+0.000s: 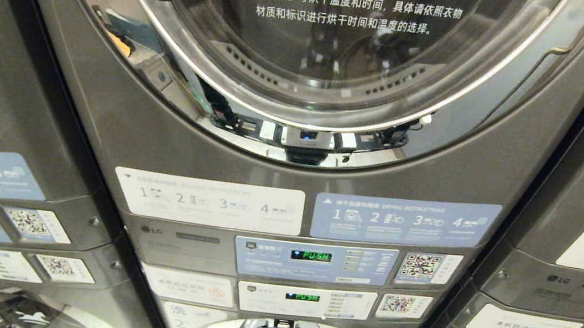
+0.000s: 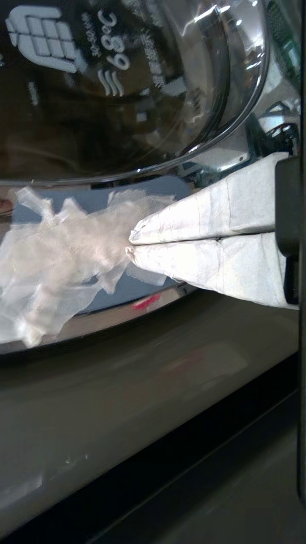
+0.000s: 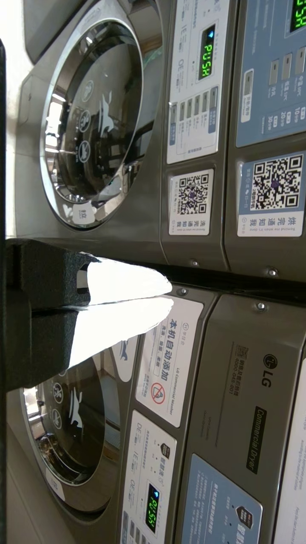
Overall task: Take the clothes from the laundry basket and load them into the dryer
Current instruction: Close the dryer
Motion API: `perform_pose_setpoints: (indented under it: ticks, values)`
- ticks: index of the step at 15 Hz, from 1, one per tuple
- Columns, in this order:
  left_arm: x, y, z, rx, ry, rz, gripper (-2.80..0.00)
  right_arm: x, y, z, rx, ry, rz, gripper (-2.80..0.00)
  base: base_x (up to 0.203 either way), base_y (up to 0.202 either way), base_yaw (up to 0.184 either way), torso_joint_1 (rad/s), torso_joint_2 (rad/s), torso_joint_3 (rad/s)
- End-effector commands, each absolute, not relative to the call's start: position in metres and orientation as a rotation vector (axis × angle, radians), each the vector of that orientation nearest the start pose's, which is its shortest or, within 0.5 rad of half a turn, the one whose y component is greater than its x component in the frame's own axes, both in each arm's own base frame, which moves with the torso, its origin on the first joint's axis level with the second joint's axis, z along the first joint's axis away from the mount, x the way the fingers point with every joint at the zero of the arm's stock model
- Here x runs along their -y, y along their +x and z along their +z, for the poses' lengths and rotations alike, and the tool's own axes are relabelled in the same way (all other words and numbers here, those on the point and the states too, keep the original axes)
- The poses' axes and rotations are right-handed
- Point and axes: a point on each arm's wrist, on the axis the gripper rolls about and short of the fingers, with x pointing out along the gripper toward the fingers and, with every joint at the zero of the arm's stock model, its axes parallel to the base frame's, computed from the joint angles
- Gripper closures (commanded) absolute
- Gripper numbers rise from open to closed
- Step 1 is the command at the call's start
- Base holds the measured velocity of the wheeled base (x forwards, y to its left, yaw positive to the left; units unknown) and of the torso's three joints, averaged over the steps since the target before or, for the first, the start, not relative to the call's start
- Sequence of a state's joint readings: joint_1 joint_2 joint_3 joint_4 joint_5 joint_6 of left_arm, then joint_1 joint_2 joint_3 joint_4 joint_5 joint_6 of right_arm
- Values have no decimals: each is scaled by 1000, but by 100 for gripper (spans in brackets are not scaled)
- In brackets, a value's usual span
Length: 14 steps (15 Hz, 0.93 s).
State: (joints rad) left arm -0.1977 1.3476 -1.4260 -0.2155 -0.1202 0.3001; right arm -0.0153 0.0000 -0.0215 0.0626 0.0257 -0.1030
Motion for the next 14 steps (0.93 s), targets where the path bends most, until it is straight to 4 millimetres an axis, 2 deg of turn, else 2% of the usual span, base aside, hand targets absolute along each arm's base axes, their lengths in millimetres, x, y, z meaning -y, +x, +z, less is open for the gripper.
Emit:
perform_pose_setpoints:
  ticks: [1,5,8,9,11,14]
  values:
    - [36,168,424,414,284,-259,0,-1,-24,75,-42,-103,13,0,0,0,0,0,0,0]
    - [20,85,443,546,284,-229,0,-1,-24,75,-42,-103,13,0,0,0,0,4,21,2]
    - [8,28,436,559,320,-211,0,-1,-25,75,-41,-103,13,0,0,0,0,-7,12,10]
    - [5,15,423,530,330,-209,0,-1,-24,75,-42,-103,13,0,0,0,0,0,0,0]
    - [2,2,373,379,338,-203,0,-1,-24,75,-42,-102,13,0,0,0,0,0,0,0]
    - [-2,-14,261,90,287,-191,0,-1,-25,75,-41,-55,-6,0,0,0,0,0,0,0]
